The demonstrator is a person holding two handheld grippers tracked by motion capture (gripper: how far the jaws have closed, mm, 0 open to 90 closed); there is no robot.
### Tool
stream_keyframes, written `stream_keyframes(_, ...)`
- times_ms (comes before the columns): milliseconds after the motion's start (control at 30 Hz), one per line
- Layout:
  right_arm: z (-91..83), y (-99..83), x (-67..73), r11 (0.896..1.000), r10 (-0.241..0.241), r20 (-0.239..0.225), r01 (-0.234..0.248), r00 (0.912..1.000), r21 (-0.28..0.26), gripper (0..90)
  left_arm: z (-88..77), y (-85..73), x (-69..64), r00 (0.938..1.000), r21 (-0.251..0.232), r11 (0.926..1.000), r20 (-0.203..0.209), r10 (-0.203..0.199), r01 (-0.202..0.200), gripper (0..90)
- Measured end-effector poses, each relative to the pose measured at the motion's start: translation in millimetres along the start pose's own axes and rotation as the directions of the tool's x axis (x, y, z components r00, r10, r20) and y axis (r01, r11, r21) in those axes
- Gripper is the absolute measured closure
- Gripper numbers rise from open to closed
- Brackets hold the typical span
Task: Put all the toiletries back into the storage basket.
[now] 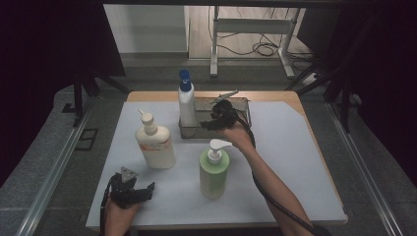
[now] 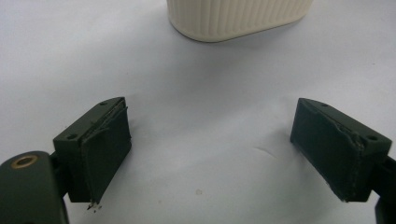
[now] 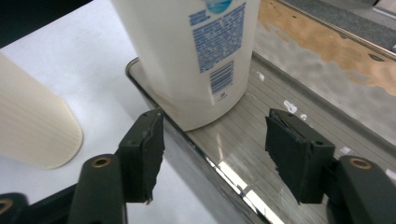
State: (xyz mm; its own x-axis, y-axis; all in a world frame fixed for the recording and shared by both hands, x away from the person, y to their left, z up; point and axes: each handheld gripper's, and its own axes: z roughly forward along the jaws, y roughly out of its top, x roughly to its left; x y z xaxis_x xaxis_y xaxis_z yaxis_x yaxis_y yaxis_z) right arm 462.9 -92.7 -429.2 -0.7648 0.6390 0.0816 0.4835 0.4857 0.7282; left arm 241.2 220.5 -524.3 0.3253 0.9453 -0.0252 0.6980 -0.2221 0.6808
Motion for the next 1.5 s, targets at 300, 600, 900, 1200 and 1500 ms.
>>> stream_keyframes(300,-14.9,-5.5,6.8,0.999,-0.041,-0.013,0.041,0.9991,-0.001,29.5,0.1,-0.1,0.0,1.0000,-0.001,1.0000,0.000,0.000,0.000,11.8)
stream_keyframes(600,-34.4,-13.1,14.0,0.994,-0.110,-0.014,0.110,0.9939,0.001,21.1,0.2,-0.1,-0.1,1.0000,-0.003,1.0000,0.001,-0.002,0.002,11.8)
stream_keyframes(900,-48.7,-26.4,16.0,0.992,-0.128,-0.023,0.128,0.9915,-0.001,13.4,0.0,-0.1,-0.2,1.0000,-0.002,1.0000,0.000,-0.001,0.001,11.8)
stream_keyframes(1200,-61.7,-45.1,17.8,0.988,-0.156,-0.025,0.156,0.9875,0.009,3.5,0.0,-0.2,-0.3,1.0000,-0.003,1.0000,-0.001,-0.002,0.002,11.8)
stream_keyframes(1500,-76.5,-67.1,14.0,0.989,-0.147,-0.029,0.147,0.9887,0.002,2.1,0.1,-0.2,-0.3,1.0000,-0.003,1.0000,-0.001,-0.002,0.002,11.8)
